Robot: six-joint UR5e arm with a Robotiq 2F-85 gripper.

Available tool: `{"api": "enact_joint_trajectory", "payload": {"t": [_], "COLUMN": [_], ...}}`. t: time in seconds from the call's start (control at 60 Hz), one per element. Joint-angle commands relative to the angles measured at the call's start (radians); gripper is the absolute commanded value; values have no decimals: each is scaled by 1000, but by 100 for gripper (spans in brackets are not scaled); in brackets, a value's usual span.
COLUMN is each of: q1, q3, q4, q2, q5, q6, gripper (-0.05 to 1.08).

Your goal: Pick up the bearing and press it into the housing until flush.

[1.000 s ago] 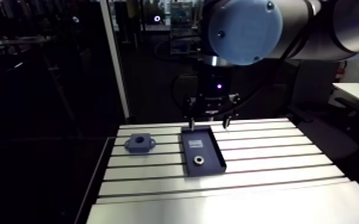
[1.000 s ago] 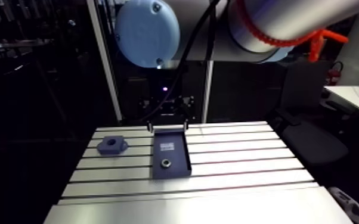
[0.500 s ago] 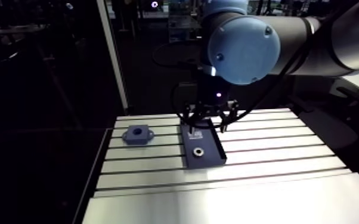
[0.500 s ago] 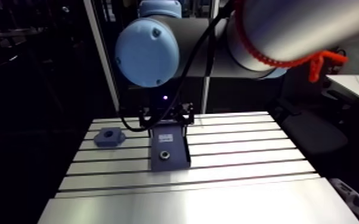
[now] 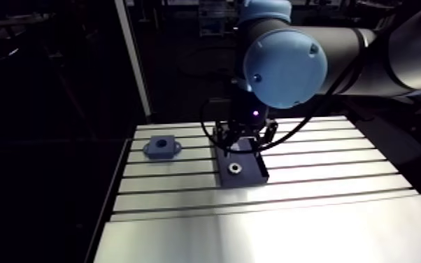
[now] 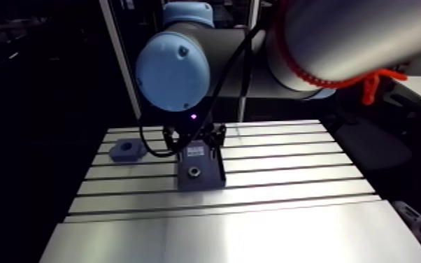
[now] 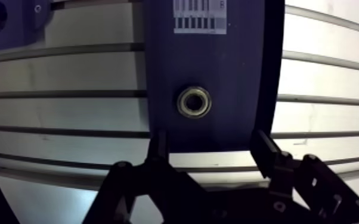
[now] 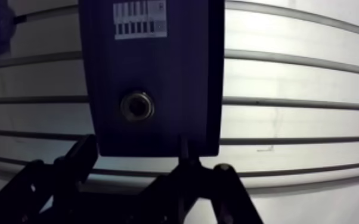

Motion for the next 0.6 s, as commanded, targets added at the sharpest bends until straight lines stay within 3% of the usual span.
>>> {"api": "enact_joint_trajectory", "payload": {"t": [0.017,0.6], "q1": [1,5], "q3": [1,-4], "q4": [-20,-58], "q2": [34,73], "q5": [0,4], "q6": [0,1], "gripper": [27,31]}}
